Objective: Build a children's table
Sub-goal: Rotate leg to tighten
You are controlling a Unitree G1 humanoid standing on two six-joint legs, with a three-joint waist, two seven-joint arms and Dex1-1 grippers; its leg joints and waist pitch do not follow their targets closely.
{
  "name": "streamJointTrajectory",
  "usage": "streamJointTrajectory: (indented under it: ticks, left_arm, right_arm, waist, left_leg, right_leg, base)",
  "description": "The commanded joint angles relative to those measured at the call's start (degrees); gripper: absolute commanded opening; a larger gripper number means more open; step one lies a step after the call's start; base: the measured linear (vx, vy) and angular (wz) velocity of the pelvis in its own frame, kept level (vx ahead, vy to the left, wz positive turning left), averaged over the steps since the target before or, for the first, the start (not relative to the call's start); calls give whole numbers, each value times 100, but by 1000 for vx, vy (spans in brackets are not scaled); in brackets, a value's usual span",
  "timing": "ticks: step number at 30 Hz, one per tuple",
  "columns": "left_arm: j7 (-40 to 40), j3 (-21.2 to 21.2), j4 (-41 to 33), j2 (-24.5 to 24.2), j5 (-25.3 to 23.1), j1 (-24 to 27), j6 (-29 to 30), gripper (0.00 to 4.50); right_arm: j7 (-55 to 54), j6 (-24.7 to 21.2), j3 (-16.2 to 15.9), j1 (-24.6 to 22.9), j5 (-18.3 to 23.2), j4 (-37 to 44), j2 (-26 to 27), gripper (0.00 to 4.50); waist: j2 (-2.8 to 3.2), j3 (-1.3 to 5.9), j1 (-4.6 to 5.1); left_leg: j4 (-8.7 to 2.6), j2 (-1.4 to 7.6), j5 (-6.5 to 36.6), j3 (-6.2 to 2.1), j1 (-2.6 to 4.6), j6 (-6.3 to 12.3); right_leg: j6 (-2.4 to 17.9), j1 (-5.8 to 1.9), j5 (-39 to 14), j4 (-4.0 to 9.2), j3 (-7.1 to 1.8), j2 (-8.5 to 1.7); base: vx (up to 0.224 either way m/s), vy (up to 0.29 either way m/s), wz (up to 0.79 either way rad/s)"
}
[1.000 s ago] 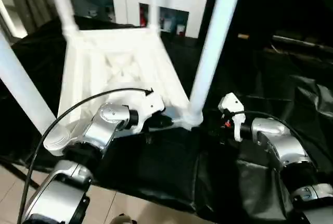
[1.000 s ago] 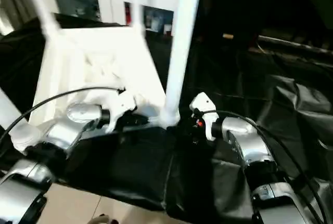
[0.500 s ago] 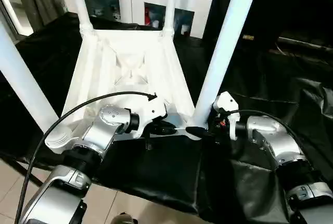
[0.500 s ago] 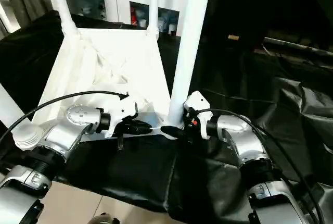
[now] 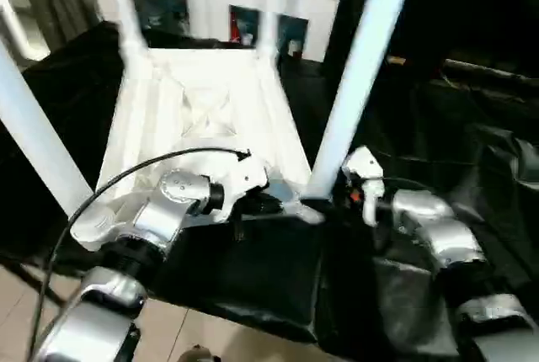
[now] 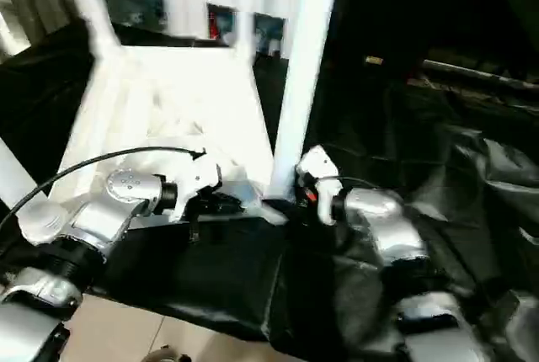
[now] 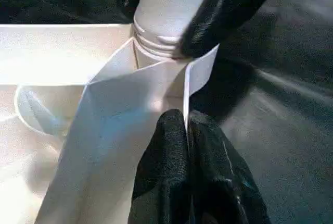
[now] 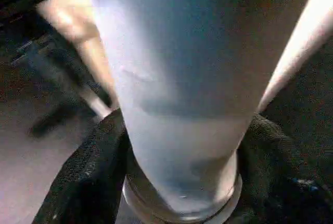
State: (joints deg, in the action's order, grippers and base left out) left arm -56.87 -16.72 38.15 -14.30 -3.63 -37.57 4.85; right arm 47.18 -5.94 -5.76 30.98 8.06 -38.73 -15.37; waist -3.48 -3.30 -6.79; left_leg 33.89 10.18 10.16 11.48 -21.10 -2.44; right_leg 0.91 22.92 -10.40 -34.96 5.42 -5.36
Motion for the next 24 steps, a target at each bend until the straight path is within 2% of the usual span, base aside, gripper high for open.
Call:
streamJointTrajectory:
  ticks: [1, 3, 4, 5, 6, 7, 8, 11, 12, 14, 16, 17, 21, 24]
  left_arm:
    - [678, 93, 288, 290, -88, -261, 37, 0]
    - [1164, 154, 573, 459, -166, -442, 99, 0]
    - [1445, 206, 735, 580, -179, -556, 145, 0]
    - [1769, 260, 925, 740, -188, -707, 156, 0]
    - [1775, 261, 930, 744, -188, -712, 155, 0]
    - [1825, 266, 971, 780, -189, -748, 140, 0]
    - [1781, 241, 1000, 800, -196, -768, 64, 0]
    - [1625, 199, 1111, 833, -224, -807, -181, 0]
    - [1594, 197, 1131, 837, -225, -810, -229, 0]
    - [1542, 172, 1225, 833, -214, -828, -400, 0]
    - [1529, 164, 1262, 829, -220, -832, -495, 0]
    - [1537, 170, 1257, 825, -223, -818, -586, 0]
    - [1305, 147, 1096, 831, -146, -732, -726, 0]
    - [1252, 167, 1021, 838, -96, -684, -790, 0]
  right_arm:
    - [-875, -237, 140, 35, -188, -398, 155, 264]
    - [-1547, -391, 287, 65, -207, -572, 345, 263]
    - [-1990, -500, 392, 86, -207, -675, 473, 263]
    - [-2493, -647, 511, 107, -205, -770, 639, 263]
    - [-2505, -650, 514, 108, -205, -772, 644, 263]
    - [-2598, -678, 533, 114, -205, -789, 682, 263]
    - [-2657, -639, 537, 123, -232, -792, 717, 263]
    - [-2603, -403, 599, 143, -172, -713, 803, 263]
    - [-2548, -317, 631, 138, -120, -663, 822, 298]
    - [-2530, -268, 675, 122, -73, -542, 845, 333]
    - [-2556, -281, 662, 123, -88, -499, 836, 338]
    - [-2534, -272, 615, 125, -124, -458, 801, 358]
    - [-2189, -141, 472, 86, -223, -218, 546, 377]
    - [-1889, -117, 464, -6, -200, 37, 355, 377]
  waist:
    - [-18, 333, 28]
    - [-28, 341, 51]
    - [-5, 331, 58]
    - [-13, 337, 69]
    - [-15, 354, 69]
    - [-10, 362, 58]
    - [14, 366, 46]
    - [18, 381, 48]
    - [18, 385, 46]
    - [13, 380, 38]
    - [9, 372, 38]
    - [12, 366, 35]
    - [-25, 357, 32]
    - [-31, 362, 11]
  left_leg:
    - [-468, 374, 1625, -204, 116, -142]
    - [-466, 371, 1677, -220, 99, -166]
    - [-464, 358, 1685, -204, 126, -173]
    - [-468, 357, 1705, -215, 130, -186]
    - [-472, 355, 1649, -224, 105, -212]
    - [-467, 361, 1618, -220, 115, -202]
    - [-466, 366, 1503, -216, 93, -132]
    - [-457, 357, 1373, -192, 92, -56]
    - [-451, 352, 1360, -188, 84, -21]
    - [-452, 350, 1349, -184, 87, 9]
    - [-456, 355, 1389, -188, 84, 13]
    - [-459, 360, 1438, -190, 87, 13]
    - [-457, 358, 1446, -191, 74, 30]
    - [-446, 363, 1304, -182, 68, 111]
  right_leg:
    - [975, -209, -2094, 507, -350, -491]
    - [853, -231, -2269, 539, -348, -512]
    - [833, -175, -2259, 552, -362, -489]
    - [837, -184, -2285, 549, -359, -492]
    - [823, -214, -2226, 540, -347, -494]
    - [822, -211, -2150, 542, -351, -501]
    - [881, -234, -1814, 507, -357, -500]
    - [977, -235, -1361, 468, -359, -470]
    - [1017, -254, -1258, 459, -357, -475]
    - [1030, -256, -1274, 467, -356, -476]
    - [1033, -262, -1389, 470, -355, -482]
    - [1010, -253, -1502, 488, -354, -491]
    - [931, -256, -1731, 507, -353, -495]
    - [930, -257, -1563, 487, -357, -489]
  base:
    - [0, 0, 0]
    - [0, 0, 0]
    - [0, 0, 0]
    - [0, 0, 0]
    - [0, 0, 0]
    - [0, 0, 0]
    - [0, 0, 0]
    - [0, 0, 0]
    - [0, 0, 0]
    - [0, 0, 0]
    - [0, 0, 0]
    - [0, 0, 0]
    - [0, 0, 0]
    - [0, 0, 0]
